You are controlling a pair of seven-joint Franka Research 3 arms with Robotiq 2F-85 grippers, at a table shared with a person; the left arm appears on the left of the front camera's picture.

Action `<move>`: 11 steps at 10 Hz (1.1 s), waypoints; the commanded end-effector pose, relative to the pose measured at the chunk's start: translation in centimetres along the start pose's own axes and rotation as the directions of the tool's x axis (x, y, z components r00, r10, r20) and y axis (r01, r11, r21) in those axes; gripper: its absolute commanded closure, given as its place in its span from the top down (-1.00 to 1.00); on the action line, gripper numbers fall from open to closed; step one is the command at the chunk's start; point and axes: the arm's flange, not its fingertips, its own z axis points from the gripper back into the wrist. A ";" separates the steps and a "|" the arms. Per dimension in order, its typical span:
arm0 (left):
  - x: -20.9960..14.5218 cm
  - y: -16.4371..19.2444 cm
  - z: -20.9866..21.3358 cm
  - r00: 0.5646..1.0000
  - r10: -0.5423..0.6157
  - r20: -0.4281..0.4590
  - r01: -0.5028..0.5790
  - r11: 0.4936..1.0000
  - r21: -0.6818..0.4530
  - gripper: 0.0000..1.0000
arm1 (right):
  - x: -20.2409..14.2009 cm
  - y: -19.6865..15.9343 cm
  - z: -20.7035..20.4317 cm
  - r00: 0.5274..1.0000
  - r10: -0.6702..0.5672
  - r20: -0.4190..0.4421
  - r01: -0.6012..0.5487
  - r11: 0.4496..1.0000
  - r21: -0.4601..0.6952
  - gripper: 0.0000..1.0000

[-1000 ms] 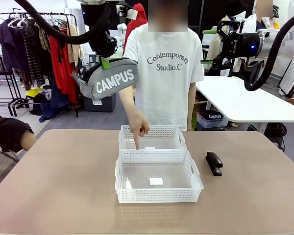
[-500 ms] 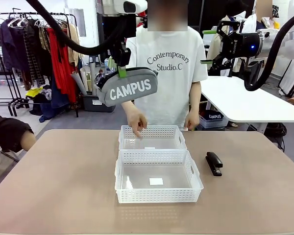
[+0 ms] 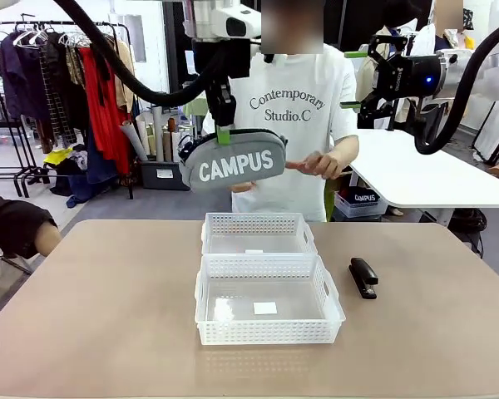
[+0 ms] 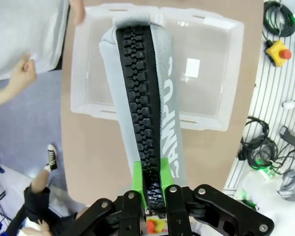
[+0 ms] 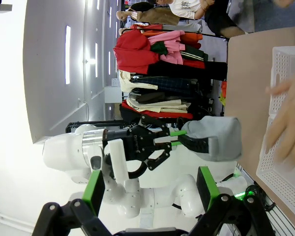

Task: Distribute items into two baskets.
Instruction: Move the picked Pencil pouch towards the Organizing basket indicated by the person, stopping as directed.

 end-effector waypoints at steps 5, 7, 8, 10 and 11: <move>0.0 -2.9 -4.4 0.995 -0.101 -0.020 0.100 0.993 -0.062 -1.00 | 0.0 0.1 0.0 1.000 0.002 0.004 -0.002 1.000 0.001 1.00; 0.1 -3.3 -4.4 0.999 -0.054 -0.003 0.054 0.997 -0.060 -1.00 | 0.0 0.1 0.0 1.000 0.002 0.004 -0.002 1.000 0.001 1.00; 1.0 -2.5 -4.8 0.996 -0.074 -0.047 0.071 0.995 -0.065 -1.00 | 0.0 0.1 0.0 1.000 0.002 0.004 -0.002 1.000 0.001 1.00; 1.0 -2.5 -4.8 0.996 -0.074 -0.047 0.071 0.995 -0.065 -1.00 | 0.0 0.1 0.0 1.000 0.002 0.004 -0.002 1.000 0.001 1.00; 1.0 -2.5 -4.8 0.996 -0.074 -0.047 0.071 0.995 -0.065 -1.00 | 0.0 0.1 0.0 1.000 0.002 0.004 -0.002 1.000 0.001 1.00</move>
